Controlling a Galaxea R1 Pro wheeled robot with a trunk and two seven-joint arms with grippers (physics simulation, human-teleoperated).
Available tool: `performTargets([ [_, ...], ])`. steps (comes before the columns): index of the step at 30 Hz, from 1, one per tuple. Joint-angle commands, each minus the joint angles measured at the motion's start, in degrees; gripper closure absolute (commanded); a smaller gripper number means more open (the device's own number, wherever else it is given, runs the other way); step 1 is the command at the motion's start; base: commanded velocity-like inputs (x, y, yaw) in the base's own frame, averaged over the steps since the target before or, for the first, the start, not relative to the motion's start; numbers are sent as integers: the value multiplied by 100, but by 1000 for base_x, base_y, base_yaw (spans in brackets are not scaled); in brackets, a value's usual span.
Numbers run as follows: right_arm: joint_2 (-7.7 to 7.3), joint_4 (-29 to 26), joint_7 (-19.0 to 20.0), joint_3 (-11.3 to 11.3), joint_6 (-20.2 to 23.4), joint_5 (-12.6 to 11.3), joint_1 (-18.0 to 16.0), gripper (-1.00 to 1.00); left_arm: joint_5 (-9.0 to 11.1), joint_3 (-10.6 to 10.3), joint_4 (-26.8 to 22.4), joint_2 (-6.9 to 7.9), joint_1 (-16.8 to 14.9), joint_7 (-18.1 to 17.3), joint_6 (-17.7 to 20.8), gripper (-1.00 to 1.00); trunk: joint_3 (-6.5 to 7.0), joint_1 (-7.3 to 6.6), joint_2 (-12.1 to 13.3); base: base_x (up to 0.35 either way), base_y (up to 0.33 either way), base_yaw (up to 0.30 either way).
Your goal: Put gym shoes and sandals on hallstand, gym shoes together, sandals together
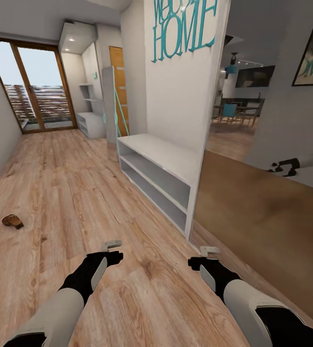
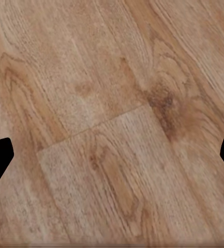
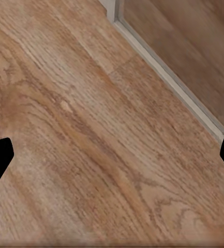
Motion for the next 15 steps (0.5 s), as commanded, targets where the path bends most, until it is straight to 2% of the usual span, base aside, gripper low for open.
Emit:
performTargets([
  [1,0,0,0,0,0,0,-2,-100,0,-2,0,0,0,0,0,-100,0,0,0,-119,0,-16],
  [7,0,0,0,0,0,0,-1,-100,0,-6,0,0,0,0,0,-100,0,0,0,-166,0,-9],
  [15,0,1,0,0,0,0,0,-100,0,-8,0,0,0,0,5,-100,0,0,0,-283,4,-3],
])
